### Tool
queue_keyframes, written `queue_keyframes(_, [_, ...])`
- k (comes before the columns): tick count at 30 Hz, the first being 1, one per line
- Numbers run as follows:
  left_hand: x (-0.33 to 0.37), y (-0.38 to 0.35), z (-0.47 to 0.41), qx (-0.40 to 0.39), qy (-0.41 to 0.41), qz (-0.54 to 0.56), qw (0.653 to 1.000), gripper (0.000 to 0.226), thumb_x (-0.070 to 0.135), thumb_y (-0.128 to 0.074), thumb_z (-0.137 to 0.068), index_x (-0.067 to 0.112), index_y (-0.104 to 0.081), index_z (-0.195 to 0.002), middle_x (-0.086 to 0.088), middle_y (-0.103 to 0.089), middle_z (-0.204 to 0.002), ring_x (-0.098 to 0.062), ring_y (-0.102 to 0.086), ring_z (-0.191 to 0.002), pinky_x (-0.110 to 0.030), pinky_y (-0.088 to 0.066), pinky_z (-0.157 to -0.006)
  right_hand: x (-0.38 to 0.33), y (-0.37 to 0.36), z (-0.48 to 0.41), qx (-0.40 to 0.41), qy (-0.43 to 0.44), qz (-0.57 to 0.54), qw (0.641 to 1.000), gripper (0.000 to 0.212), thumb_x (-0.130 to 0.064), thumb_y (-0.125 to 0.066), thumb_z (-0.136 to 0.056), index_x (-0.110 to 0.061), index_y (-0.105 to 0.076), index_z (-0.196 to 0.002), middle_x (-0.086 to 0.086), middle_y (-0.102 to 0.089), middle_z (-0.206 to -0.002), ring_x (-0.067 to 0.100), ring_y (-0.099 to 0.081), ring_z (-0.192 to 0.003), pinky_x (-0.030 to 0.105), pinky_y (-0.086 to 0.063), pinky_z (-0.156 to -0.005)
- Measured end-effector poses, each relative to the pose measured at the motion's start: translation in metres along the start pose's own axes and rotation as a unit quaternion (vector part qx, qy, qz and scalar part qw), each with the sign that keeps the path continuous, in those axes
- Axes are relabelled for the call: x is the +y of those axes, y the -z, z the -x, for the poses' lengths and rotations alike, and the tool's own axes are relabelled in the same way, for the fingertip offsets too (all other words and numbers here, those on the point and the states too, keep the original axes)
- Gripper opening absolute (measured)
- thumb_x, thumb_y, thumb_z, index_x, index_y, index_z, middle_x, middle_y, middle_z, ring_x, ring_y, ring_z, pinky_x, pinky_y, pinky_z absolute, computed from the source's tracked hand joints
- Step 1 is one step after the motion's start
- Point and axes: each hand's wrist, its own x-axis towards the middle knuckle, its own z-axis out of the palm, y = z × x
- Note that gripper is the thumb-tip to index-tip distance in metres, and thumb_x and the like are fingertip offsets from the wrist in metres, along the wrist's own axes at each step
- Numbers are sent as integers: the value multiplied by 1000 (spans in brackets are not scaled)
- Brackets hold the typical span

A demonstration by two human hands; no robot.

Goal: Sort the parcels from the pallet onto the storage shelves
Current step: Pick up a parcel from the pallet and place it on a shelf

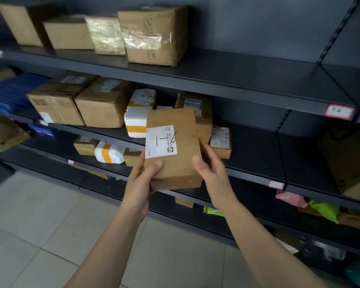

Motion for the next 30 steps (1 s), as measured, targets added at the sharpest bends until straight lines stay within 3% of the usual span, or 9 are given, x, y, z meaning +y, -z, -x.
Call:
queue_keyframes(5, [53,9,27,-61,-21,-28,998,67,48,-74,-73,36,-50,-135,4,-62,-124,-19,-58,-113,-37,-54,-86,-48,-16,19,-24,70,93,993,109,-56,-82,-59,-38,-26,-150,-12,-45,-142,8,-46,-130,42,-48,-103])
queue_keyframes(10, [103,-3,27,-167,-80,-68,980,57,43,-65,-80,40,-45,-133,13,-66,-112,-11,-62,-106,-27,-53,-82,-96,-8,13,20,128,97,987,105,-48,-84,-63,-34,-28,-150,-14,-46,-141,3,-47,-126,42,-50,-101])
queue_keyframes(13, [130,-22,12,-205,-127,-122,963,54,39,-60,-79,41,-42,-130,23,-64,-108,7,-63,-96,-15,-52,-75,-118,1,0,65,151,77,983,103,-43,-84,-68,-34,-24,-151,-15,-46,-140,4,-48,-126,41,-48,-104])
queue_keyframes(15, [145,-37,-5,-200,-166,-170,951,49,37,-62,-85,42,-42,-130,22,-60,-113,13,-60,-94,-12,-51,-76,-129,8,-13,92,157,59,982,102,-42,-81,-67,-38,-22,-151,-16,-45,-138,4,-48,-125,37,-48,-103])
queue_keyframes(18, [162,-63,-41,-178,-217,-231,932,59,44,-67,-86,36,-42,-139,15,-59,-124,0,-58,-111,-27,-51,-93,-143,25,-42,108,174,52,978,92,-41,-78,-68,-40,-29,-145,-16,-49,-134,3,-52,-120,31,-52,-96])
queue_keyframes(20, [169,-78,-61,-160,-243,-259,921,59,44,-67,-86,33,-44,-139,10,-58,-127,-7,-56,-115,-33,-50,-95,-150,37,-62,108,185,65,975,83,-39,-78,-71,-42,-33,-140,-19,-51,-129,2,-54,-117,31,-53,-94])
queue_keyframes(24, [184,-114,-107,-113,-309,-326,887,59,33,-66,-89,23,-40,-141,13,-52,-119,-7,-50,-111,-15,-44,-81,-157,66,-124,124,153,98,975,88,-30,-81,-77,-35,-29,-148,-16,-51,-127,9,-52,-118,39,-51,-99])
queue_keyframes(27, [190,-130,-142,-93,-316,-372,868,78,27,-69,-88,24,-23,-150,6,-45,-135,-9,-44,-118,-24,-42,-92,-158,81,-168,120,120,115,979,93,-32,-83,-75,-37,-27,-149,-9,-51,-134,14,-52,-121,43,-49,-101])
queue_keyframes(30, [192,-137,-174,-71,-308,-423,849,84,25,-73,-85,24,-21,-151,-3,-43,-145,-20,-46,-126,-28,-40,-96,-157,89,-202,105,104,146,978,90,-28,-83,-76,-33,-31,-149,-9,-56,-127,14,-56,-116,42,-50,-100])
